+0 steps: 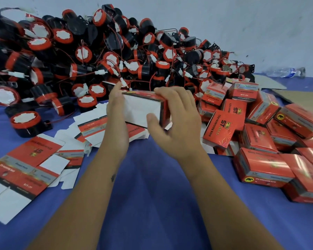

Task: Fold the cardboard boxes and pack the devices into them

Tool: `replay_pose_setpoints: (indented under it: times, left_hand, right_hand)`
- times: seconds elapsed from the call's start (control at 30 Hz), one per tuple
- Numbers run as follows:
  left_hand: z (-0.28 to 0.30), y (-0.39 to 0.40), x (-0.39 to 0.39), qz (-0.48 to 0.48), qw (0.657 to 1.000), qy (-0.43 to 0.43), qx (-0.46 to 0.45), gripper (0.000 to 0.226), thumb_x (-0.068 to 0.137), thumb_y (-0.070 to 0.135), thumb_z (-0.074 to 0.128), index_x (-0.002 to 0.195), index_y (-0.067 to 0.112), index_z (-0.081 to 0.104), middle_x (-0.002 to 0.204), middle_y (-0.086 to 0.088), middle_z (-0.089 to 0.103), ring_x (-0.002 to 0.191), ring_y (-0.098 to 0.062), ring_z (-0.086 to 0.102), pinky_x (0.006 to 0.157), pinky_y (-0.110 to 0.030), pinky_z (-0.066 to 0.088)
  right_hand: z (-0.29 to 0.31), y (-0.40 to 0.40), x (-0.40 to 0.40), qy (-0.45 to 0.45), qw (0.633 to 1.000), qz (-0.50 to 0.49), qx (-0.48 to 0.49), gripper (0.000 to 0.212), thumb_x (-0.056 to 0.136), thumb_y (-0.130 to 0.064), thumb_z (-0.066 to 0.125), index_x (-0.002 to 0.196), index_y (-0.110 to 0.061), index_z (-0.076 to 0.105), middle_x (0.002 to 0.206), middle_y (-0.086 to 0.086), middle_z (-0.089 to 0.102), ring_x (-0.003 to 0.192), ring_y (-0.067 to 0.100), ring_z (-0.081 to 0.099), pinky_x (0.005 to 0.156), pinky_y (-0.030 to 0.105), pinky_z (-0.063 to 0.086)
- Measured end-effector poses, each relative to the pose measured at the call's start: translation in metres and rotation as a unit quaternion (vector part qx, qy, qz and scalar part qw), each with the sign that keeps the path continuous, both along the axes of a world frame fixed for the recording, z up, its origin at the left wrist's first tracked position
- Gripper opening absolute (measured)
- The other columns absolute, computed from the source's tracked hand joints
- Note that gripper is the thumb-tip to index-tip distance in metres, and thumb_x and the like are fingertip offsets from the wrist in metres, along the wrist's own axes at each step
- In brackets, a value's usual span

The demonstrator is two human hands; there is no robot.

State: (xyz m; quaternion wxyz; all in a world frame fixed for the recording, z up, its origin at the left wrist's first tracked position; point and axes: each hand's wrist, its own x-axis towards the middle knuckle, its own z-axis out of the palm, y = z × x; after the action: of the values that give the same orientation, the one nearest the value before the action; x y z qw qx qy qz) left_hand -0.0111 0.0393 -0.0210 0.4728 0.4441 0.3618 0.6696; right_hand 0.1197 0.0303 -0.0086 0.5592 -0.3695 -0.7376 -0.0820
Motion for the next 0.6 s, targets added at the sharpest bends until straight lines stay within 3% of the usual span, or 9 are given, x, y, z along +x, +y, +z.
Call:
replay_pose_setpoints:
  times: [0.1,0.2,0.27,0.33,0.4,0.47,0.53,0.6]
  left_hand:
    - [-0.002,0.002,-0.008,-0.020,0.999,0.004,-0.026,0.064,0.099,0.065,0.017,0.115,0.030,0.068,0.107,-0.005,0.075,0.092,-0.022,0.071,0.076,-0.041,0.056]
    - [-0.003,0.003,-0.015,-0.007,0.998,0.042,-0.037,0.047,0.089,0.062,0.048,0.111,0.028,0.070,0.103,-0.005,0.076,0.092,-0.023,0.073,0.079,-0.041,0.058]
    - [-0.009,0.008,-0.016,0.039,0.996,0.075,-0.042,0.044,0.081,0.048,0.069,0.117,0.022,0.067,0.106,-0.002,0.075,0.098,-0.023,0.073,0.087,-0.045,0.058]
    - [-0.016,0.014,-0.016,0.089,0.994,0.050,-0.046,0.045,0.074,0.038,0.079,0.114,0.021,0.065,0.107,0.000,0.075,0.099,-0.019,0.073,0.089,-0.043,0.059]
    - [-0.021,0.022,-0.015,0.151,0.987,0.032,-0.048,0.054,0.072,0.029,0.084,0.118,0.023,0.056,0.109,0.007,0.071,0.099,-0.006,0.070,0.088,-0.034,0.058]
    - [-0.028,0.030,-0.014,0.212,0.974,0.064,-0.040,0.062,0.073,0.024,0.086,0.123,0.027,0.047,0.107,0.017,0.063,0.092,0.011,0.064,0.081,-0.016,0.053]
    - [-0.033,0.035,-0.014,0.248,0.965,0.075,-0.034,0.066,0.073,0.021,0.086,0.122,0.030,0.042,0.106,0.021,0.057,0.087,0.019,0.058,0.072,-0.005,0.048]
    - [-0.036,0.038,-0.014,0.267,0.960,0.074,-0.034,0.070,0.072,0.018,0.087,0.120,0.033,0.039,0.108,0.021,0.053,0.088,0.021,0.055,0.071,-0.002,0.046]
  right_hand:
    - [-0.007,0.008,0.000,-0.089,0.995,-0.028,0.045,0.039,0.076,-0.007,0.069,0.114,-0.001,0.067,0.114,0.015,0.064,0.102,0.032,0.058,0.085,0.041,0.049]
    - [-0.018,0.009,0.002,-0.114,0.993,-0.007,-0.036,0.046,0.078,-0.003,0.069,0.124,-0.007,0.065,0.127,0.011,0.061,0.114,0.031,0.057,0.087,0.045,0.052]
    - [-0.023,0.008,0.003,-0.110,0.990,0.007,-0.088,0.052,0.083,-0.011,0.066,0.134,-0.017,0.058,0.142,0.003,0.052,0.121,0.021,0.052,0.083,0.036,0.054]
    - [-0.027,0.012,0.005,-0.086,0.986,0.015,-0.140,0.057,0.088,-0.018,0.063,0.143,-0.024,0.048,0.150,-0.004,0.040,0.116,0.011,0.048,0.076,0.031,0.053]
    - [-0.027,0.024,0.007,-0.017,0.979,0.008,-0.204,0.056,0.090,-0.018,0.060,0.143,-0.024,0.044,0.147,-0.007,0.039,0.105,0.004,0.047,0.077,0.033,0.052]
    - [-0.026,0.045,0.010,0.032,0.966,-0.039,-0.252,0.051,0.089,-0.015,0.058,0.138,-0.021,0.048,0.139,-0.003,0.045,0.101,0.002,0.046,0.084,0.036,0.048]
    - [-0.021,0.072,0.016,0.023,0.952,-0.110,-0.285,0.049,0.089,-0.013,0.057,0.137,-0.018,0.049,0.135,0.002,0.047,0.117,0.014,0.047,0.094,0.039,0.045]
    - [-0.014,0.100,0.020,0.022,0.940,-0.148,-0.306,0.049,0.090,-0.011,0.055,0.138,-0.016,0.047,0.134,0.007,0.048,0.124,0.025,0.044,0.099,0.040,0.042]
